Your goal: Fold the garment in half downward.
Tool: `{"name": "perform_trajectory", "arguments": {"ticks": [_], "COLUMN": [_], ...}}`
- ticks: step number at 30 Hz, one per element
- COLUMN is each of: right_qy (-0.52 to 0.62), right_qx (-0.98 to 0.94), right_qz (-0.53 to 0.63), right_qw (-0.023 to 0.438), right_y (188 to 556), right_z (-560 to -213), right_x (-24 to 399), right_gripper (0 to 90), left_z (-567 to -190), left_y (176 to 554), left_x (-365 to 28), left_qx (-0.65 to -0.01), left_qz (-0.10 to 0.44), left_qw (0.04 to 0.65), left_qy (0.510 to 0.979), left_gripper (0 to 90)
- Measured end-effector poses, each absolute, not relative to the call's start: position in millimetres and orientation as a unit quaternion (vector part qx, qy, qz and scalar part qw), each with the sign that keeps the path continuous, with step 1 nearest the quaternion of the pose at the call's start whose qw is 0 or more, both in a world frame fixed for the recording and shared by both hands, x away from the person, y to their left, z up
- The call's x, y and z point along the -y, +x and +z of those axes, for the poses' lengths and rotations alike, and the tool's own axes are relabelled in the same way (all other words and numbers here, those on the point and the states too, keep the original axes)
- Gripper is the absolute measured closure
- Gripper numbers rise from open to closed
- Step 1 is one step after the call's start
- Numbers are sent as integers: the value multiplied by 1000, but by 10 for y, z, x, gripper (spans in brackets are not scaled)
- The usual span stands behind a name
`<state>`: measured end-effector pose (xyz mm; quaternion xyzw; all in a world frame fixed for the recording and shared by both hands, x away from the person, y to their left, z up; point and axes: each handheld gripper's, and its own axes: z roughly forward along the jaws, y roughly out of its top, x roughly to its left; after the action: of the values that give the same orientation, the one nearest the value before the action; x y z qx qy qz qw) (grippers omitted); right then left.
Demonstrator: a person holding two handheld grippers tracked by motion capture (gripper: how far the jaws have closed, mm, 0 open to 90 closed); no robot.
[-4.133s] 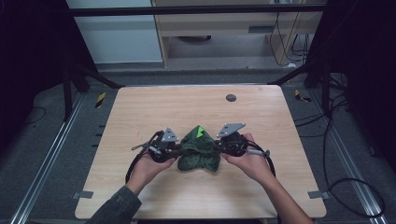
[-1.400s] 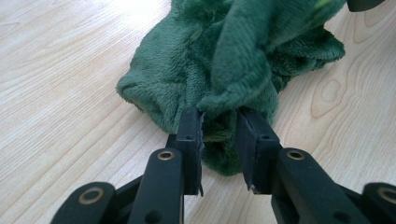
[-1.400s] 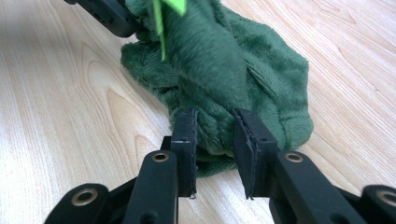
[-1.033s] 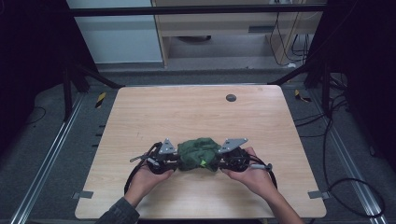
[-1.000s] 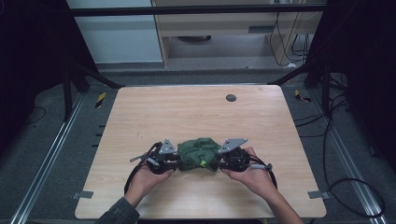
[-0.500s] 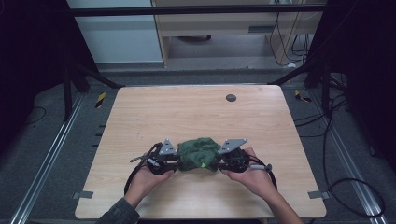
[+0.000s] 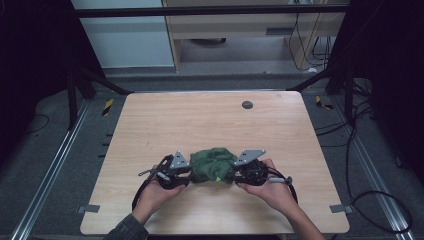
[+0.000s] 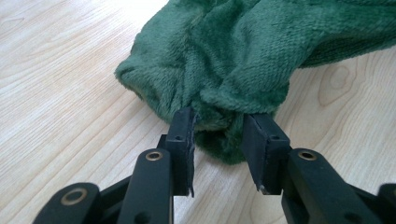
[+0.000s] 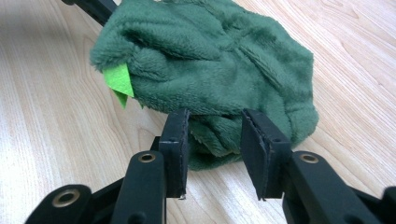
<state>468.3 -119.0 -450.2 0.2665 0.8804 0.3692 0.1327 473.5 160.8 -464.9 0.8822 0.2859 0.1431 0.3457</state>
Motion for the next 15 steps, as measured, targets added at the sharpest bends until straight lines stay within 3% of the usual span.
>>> {"name": "perform_trajectory", "arguments": {"ticks": [15], "right_qy": [260], "right_qx": [-873], "right_qz": [385], "right_qw": [149], "right_y": [4751], "right_z": [-4338], "right_x": [1132], "right_gripper": [696], "left_z": [-4337], "left_y": [4786], "left_x": [-1644], "left_qx": [-288], "left_qz": [168], "left_qw": [379], "left_qy": [863], "left_gripper": [661]}}
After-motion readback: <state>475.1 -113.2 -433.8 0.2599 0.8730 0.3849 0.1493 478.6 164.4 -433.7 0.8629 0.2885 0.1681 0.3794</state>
